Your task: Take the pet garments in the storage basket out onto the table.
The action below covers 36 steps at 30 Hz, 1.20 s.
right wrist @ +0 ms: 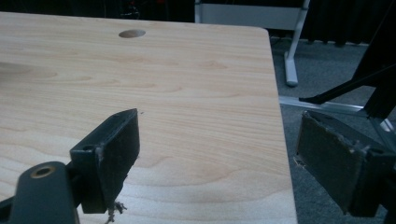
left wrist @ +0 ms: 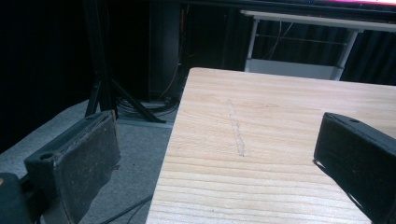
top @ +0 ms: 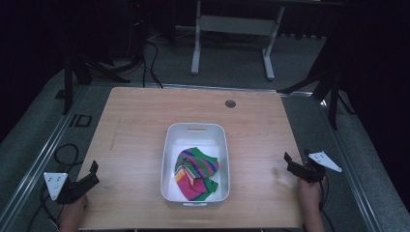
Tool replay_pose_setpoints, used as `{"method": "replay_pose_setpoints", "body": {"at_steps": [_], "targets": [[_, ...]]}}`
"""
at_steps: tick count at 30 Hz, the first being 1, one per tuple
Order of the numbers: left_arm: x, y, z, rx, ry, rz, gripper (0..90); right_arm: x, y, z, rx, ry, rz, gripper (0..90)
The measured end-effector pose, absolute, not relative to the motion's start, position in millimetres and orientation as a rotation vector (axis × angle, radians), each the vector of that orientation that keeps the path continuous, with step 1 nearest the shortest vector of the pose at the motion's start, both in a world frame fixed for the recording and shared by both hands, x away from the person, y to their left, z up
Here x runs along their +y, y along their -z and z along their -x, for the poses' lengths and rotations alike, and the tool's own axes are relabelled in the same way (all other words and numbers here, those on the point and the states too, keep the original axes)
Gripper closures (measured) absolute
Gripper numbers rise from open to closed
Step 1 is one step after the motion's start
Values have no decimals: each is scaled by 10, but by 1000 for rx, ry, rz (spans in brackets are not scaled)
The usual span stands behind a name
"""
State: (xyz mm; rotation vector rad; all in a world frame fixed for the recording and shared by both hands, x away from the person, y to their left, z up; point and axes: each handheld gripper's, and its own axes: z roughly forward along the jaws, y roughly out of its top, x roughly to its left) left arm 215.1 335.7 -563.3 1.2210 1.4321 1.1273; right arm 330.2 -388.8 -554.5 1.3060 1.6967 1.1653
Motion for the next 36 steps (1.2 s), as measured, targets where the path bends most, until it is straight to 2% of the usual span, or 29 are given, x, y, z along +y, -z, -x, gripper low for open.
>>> {"method": "replay_pose_setpoints", "body": {"at_steps": [8, 20, 36], "targets": [[3349, 5634, -2160, 1434, -1130, -1232, 9, -3969, 5534, -3350, 1850, -1274, -1313, 133], [3354, 5634, -2161, 1436, -1129, -1232, 9, -4129, 5455, -3307, 2245, -1221, -1219, 146], [3360, 5634, -2163, 1434, -1124, -1231, 9, -3673, 5332, -3285, 2624, -1133, -973, 141]]}}
